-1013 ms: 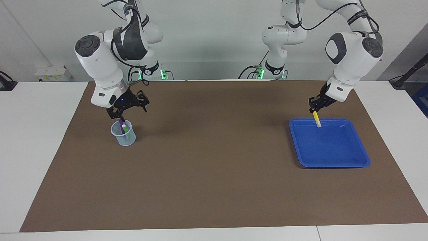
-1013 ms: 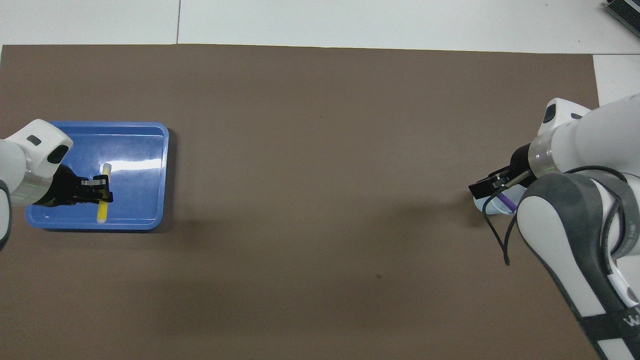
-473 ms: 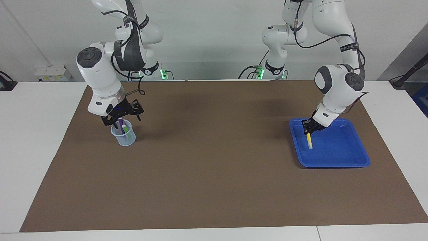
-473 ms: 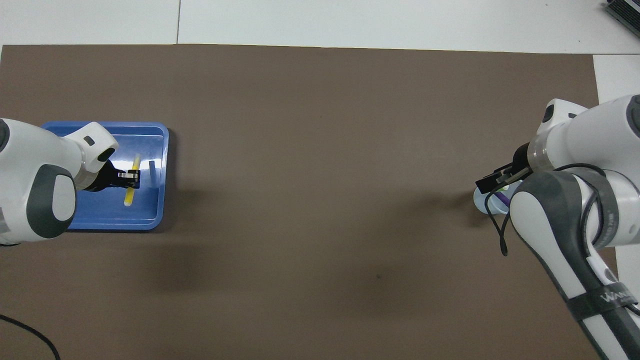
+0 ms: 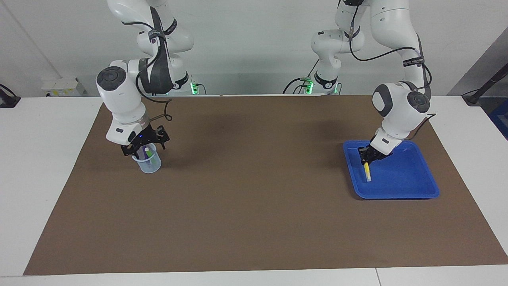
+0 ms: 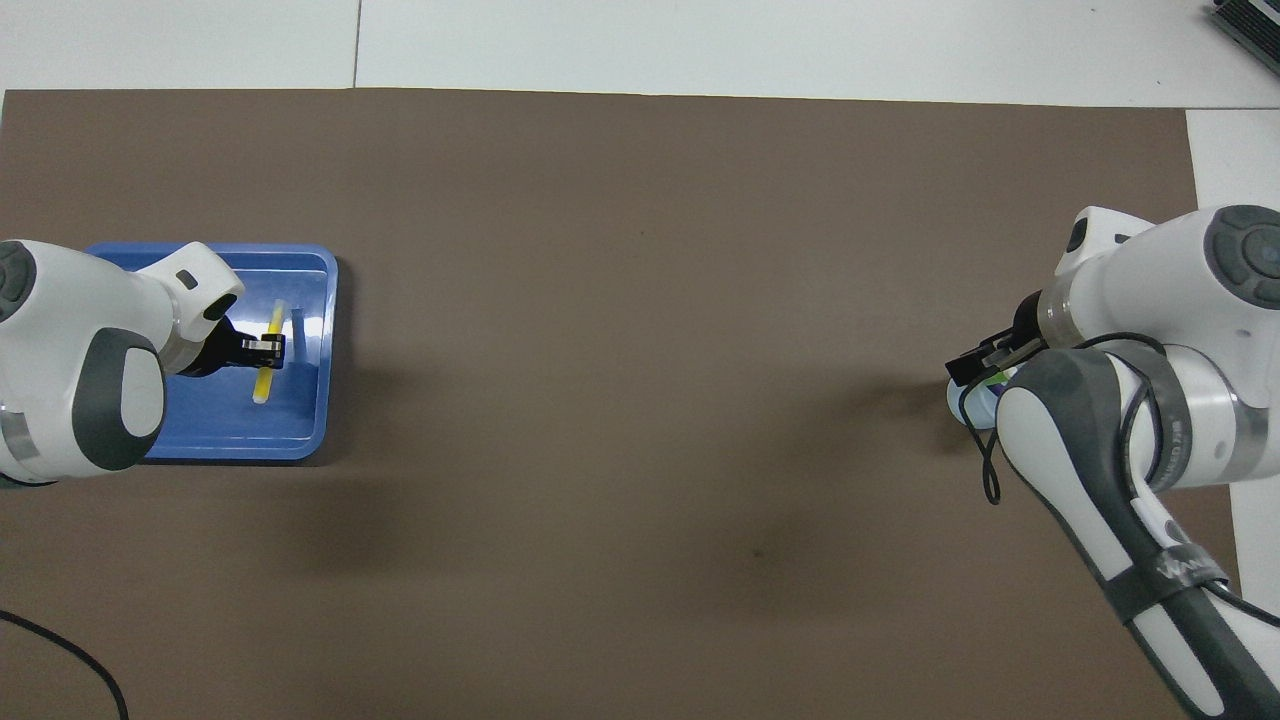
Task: Right arm passes pens to left for tray arrangement
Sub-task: 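Release the yellow pen into the tray and lift the left gripper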
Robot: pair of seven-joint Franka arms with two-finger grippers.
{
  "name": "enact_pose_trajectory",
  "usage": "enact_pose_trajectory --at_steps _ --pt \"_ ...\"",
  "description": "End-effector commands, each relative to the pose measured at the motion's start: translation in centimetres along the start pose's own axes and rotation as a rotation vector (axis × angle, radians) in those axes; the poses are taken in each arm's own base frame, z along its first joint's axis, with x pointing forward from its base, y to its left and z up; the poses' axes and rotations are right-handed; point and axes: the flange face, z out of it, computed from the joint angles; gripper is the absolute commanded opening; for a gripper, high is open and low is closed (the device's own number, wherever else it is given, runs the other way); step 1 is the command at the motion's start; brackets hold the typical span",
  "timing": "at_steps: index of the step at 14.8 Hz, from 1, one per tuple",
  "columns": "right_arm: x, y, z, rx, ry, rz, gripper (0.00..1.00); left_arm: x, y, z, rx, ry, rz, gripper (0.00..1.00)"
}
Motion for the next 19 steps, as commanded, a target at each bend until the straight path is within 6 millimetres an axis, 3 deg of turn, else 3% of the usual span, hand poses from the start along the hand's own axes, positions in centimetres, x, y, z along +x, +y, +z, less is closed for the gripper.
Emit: enact_pose_trajectory --at_steps 1,2,3,4,8,10,11,15,17,19 --pt "-0.5 0.9 0.9 -0.02 -0.009 0.007 0.97 0.3 -0.5 0.5 0.016 0.011 0.014 0.0" --pt "-0.6 0.9 1.0 -0.016 -0.019 0.005 0.96 0.3 -0.6 0.5 0.016 0.01 0.014 0.0" --pt "-0.7 0.8 1.0 -0.013 -0.029 0.003 0.95 0.3 -0.6 0.5 0.016 0.012 0.009 0.42" --pt "-0.9 0.8 1.1 -0.009 -0.039 0.002 0.92 0.4 -0.6 0.4 0.016 0.013 0.005 0.99" --pt "-1.1 1.1 1.1 -0.007 -0.047 0.006 0.69 0.3 -0.5 -0.3 0.015 0.004 0.006 1.0" --pt "-1.2 1.2 1.2 -0.006 -0.05 0.007 0.48 0.5 -0.5 -1.5 0.011 -0.016 0.007 1.0" --pt "-1.2 1.3 1.1 -0.005 -0.05 0.009 0.35 0.6 -0.5 -2.6 0.009 -0.028 0.006 1.0" --pt "-1.4 1.4 1.1 -0.004 -0.053 0.011 0.09 0.5 -0.1 -7.5 -0.001 -0.071 0.005 1.0" --pt "-1.4 1.4 1.2 -0.002 -0.059 0.009 0.0 -0.1 0.2 -10.5 -0.003 -0.098 -0.042 1.0" --pt "-1.5 1.4 1.1 -0.001 -0.059 0.002 0.0 -0.6 0.8 -13.0 -0.006 -0.139 -0.069 1.0"
